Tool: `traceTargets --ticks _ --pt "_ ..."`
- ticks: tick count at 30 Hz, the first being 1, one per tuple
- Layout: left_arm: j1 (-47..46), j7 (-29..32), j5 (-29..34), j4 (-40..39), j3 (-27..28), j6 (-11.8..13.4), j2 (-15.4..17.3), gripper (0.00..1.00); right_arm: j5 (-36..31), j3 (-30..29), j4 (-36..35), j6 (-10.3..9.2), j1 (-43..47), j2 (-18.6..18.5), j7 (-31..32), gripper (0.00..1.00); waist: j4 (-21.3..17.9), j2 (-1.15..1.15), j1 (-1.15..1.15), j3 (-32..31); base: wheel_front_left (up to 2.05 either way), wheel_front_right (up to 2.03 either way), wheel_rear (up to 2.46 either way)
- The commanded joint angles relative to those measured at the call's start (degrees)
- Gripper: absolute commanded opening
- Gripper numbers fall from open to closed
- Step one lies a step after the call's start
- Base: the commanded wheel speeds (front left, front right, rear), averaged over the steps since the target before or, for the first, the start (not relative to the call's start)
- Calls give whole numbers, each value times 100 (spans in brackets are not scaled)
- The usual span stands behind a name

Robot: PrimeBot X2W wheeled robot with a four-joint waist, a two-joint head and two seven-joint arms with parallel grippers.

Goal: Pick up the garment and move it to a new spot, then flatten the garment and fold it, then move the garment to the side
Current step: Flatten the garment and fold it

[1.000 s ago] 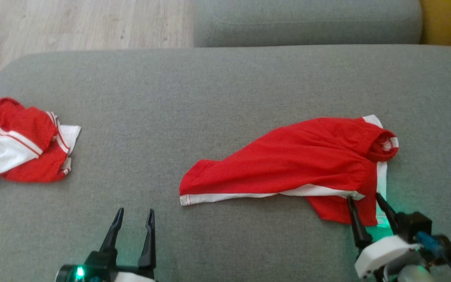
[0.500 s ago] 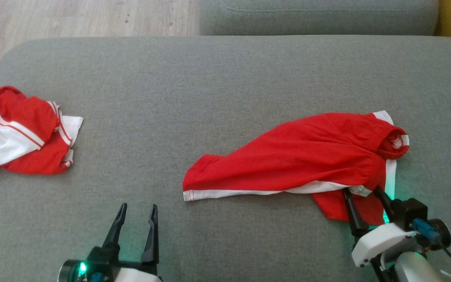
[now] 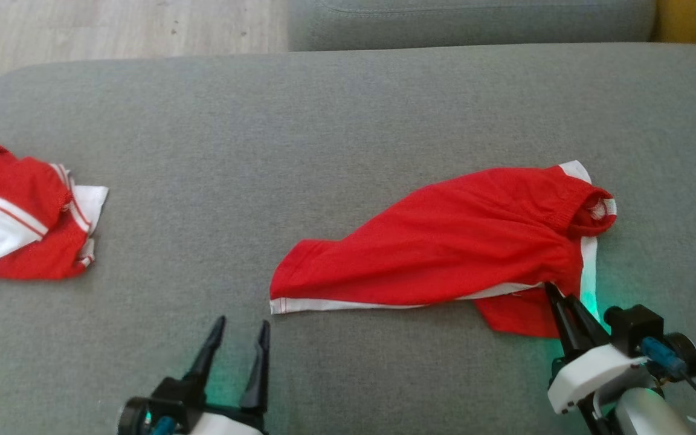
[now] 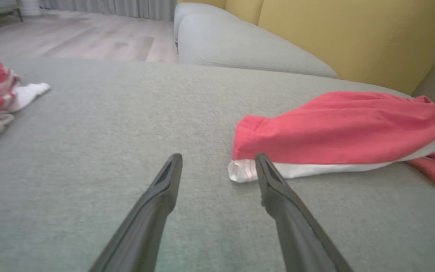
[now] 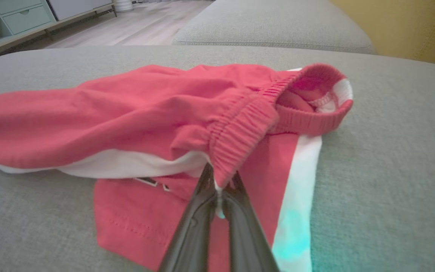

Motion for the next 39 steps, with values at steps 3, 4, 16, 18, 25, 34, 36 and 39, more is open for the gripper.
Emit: traceTargets --ticks 3,4,16,18,25,34,36,39 --pt "-283 -30 -202 105 -3 -127 -1 100 79 196 -206 -5 -10 -159 -63 0 -102 0 0 71 0 0 0" --pt "-325 -30 -248 181 -47 -154 -1 100 86 225 -231 -5 -34 -167 -63 0 -126 0 0 95 0 0 0" --pt "-741 -31 -630 710 -370 -261 -1 100 283 598 -476 -5 -287 -246 -63 0 -280 0 0 285 0 0 0" --pt "-787 -31 -710 759 -451 -262 -1 100 312 646 -503 -5 -314 -264 -63 0 -300 0 0 304 0 0 0" --pt "-896 -31 -818 816 -513 -264 -1 100 405 773 -607 -5 -379 -334 -63 0 -372 0 0 370 0 0 0" --pt "-978 -31 -866 893 -487 -264 -1 0 470 874 -676 -5 -430 -375 -63 0 -425 0 0 392 0 0 0" --pt "-990 -31 -893 776 -368 -264 -1 0 582 867 -775 -5 -449 -359 -63 0 -419 0 0 356 0 0 0" --pt "-989 -31 -895 374 -99 -264 18 0 861 825 -994 -5 -503 -368 -63 0 -407 0 0 221 0 0 0"
